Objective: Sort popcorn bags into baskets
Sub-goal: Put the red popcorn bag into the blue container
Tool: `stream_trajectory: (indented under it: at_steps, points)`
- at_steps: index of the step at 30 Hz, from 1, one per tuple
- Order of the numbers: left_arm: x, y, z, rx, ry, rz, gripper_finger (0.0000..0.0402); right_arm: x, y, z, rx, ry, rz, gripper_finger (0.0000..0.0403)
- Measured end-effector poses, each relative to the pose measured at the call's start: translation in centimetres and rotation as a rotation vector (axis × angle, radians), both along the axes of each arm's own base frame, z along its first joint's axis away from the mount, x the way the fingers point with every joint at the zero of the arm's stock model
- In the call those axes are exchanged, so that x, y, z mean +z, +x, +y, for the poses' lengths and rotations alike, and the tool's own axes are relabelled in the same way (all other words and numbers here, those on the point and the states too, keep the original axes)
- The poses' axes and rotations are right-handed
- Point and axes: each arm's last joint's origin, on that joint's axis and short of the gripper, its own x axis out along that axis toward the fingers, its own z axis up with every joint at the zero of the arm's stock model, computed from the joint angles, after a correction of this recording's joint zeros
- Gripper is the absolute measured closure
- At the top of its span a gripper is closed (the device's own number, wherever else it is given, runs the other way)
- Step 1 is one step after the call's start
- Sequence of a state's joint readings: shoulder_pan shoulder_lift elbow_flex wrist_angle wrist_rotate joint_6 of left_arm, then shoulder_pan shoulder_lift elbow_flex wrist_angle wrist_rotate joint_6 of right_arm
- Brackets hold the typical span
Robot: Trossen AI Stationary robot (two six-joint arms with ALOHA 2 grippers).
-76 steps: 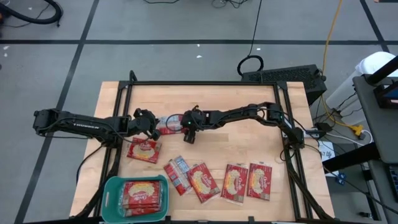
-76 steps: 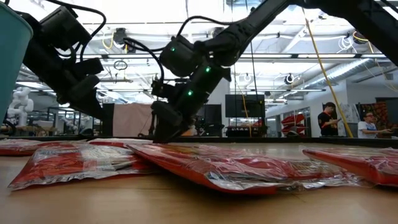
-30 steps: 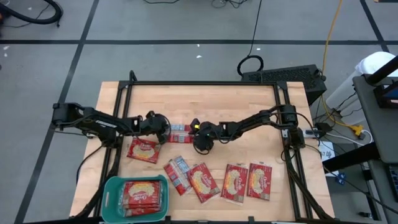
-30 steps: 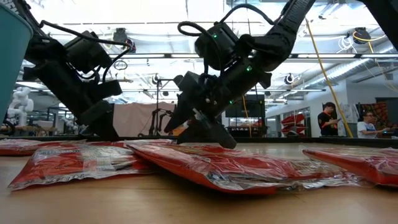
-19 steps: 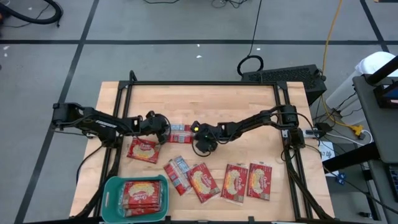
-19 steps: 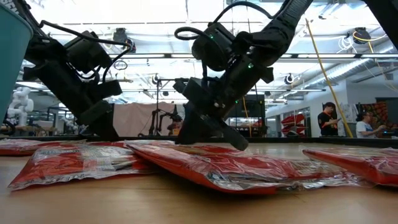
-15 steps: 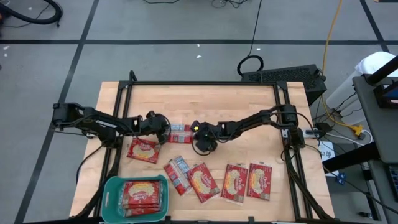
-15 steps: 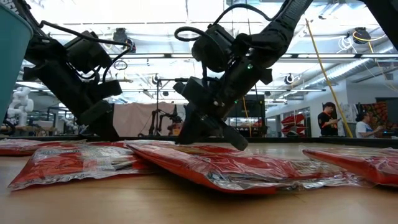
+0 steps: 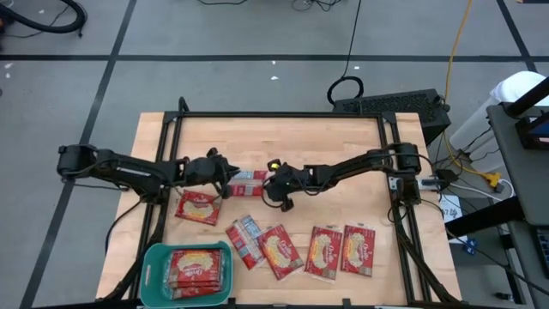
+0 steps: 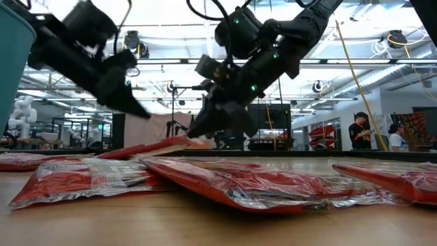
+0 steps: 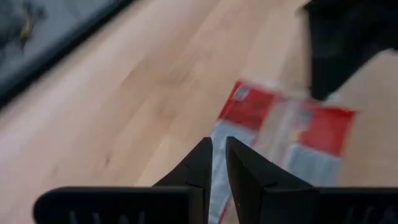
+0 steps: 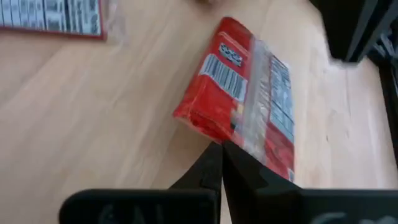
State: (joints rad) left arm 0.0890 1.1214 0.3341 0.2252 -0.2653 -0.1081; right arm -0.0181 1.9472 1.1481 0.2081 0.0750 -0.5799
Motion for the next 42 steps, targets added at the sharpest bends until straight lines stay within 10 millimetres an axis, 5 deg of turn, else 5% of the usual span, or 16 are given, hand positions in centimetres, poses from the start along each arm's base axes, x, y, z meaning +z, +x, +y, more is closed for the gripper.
stream_trajectory:
  at_steps: [5, 10, 17, 22, 28, 35, 42]
  points:
    - [1.3, 0.0, -1.9, -0.125, 0.062, -0.059, 0.0315, 1.7, 0.1, -0.2, -0.043, 0.050, -0.089, 0.0403]
    - [1.3, 0.4, -3.8, -0.200, 0.064, -0.099, 0.0239, 2.1, 0.4, -0.8, -0.087, 0.120, -0.146, 0.0403]
    - [-0.7, 1.1, -5.0, -0.124, 0.206, 0.004, 0.0130, 2.8, 0.7, -1.2, -0.146, 0.229, -0.237, 0.0403]
    - [-2.6, 1.9, -5.0, -0.069, 0.251, 0.059, 0.0100, 3.2, 0.9, -1.3, -0.187, 0.300, -0.285, 0.0403]
    - [-3.7, 2.3, -4.7, 0.052, 0.344, 0.085, 0.0156, 3.3, 0.9, -1.4, -0.226, 0.365, -0.302, 0.0403]
    - [-2.8, 2.4, -4.9, 0.002, 0.353, 0.046, 0.0365, 3.0, 0.8, -1.3, -0.256, 0.400, -0.267, 0.0403]
    - [-1.1, 2.1, -4.8, -0.004, 0.332, -0.033, 0.0352, 5.5, -0.5, -1.1, -0.318, 0.354, -0.259, 0.0373]
